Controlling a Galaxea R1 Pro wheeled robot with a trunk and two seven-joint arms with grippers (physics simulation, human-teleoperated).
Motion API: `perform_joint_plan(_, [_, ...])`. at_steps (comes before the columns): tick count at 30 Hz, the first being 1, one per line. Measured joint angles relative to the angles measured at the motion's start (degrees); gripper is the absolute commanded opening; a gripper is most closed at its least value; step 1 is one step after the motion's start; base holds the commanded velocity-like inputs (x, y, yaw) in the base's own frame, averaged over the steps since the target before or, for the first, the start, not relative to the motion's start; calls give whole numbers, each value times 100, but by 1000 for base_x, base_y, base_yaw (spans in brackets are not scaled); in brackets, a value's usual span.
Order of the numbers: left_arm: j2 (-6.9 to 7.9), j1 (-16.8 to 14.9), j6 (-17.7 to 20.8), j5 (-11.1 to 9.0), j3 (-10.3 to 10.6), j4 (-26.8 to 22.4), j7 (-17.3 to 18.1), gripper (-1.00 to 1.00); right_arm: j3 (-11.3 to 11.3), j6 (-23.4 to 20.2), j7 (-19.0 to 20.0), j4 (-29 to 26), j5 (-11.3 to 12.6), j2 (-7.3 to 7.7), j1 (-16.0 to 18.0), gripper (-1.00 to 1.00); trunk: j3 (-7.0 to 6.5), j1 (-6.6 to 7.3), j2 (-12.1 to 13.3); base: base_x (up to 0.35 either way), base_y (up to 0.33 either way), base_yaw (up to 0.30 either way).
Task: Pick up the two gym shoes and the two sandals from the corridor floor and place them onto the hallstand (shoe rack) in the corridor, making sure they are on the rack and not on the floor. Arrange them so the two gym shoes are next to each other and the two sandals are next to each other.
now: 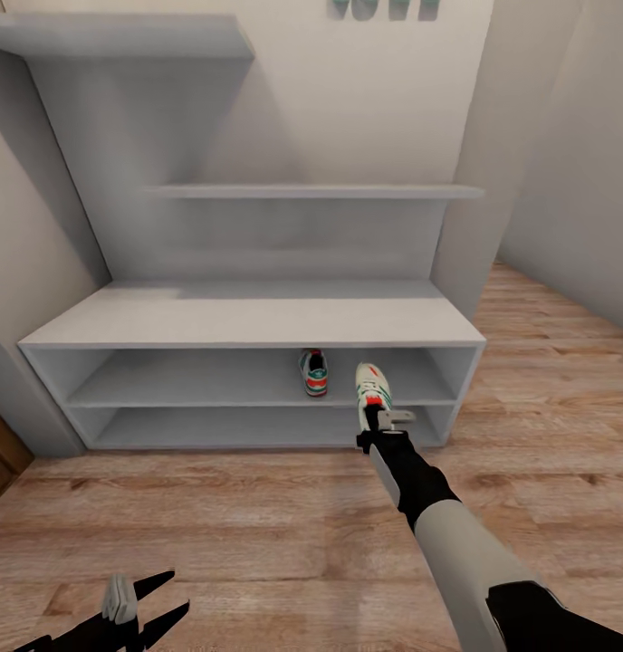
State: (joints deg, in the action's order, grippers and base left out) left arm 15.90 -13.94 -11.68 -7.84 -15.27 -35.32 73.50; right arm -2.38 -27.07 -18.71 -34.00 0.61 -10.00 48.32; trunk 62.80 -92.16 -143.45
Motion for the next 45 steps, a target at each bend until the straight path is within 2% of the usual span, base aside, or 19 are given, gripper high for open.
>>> perform_joint_plan(8, [-10, -1, 8, 0, 2, 2, -9, 100, 0, 0, 0, -1, 5, 0, 1, -100, 247, -21, -11, 0, 0, 56])
perform_joint_plan(12, [-29, 0, 4, -2, -2, 2, -16, 100, -2, 0, -1, -2, -6, 0, 1, -100, 278, -20, -11, 0, 0, 128])
perform_joint_plan(21, [-34, 0, 1, -39, -14, 2, -18, 100, -2, 0, -8, -2, -8, 0, 0, -100, 292, -20, -12, 12, 0, 102])
perform_joint_plan(45, [-44, 0, -10, -44, -23, 10, -44, 100, 15, -7, -9, -19, -7, 0, 0, -100, 292, -19, -12, 144, 0, 3])
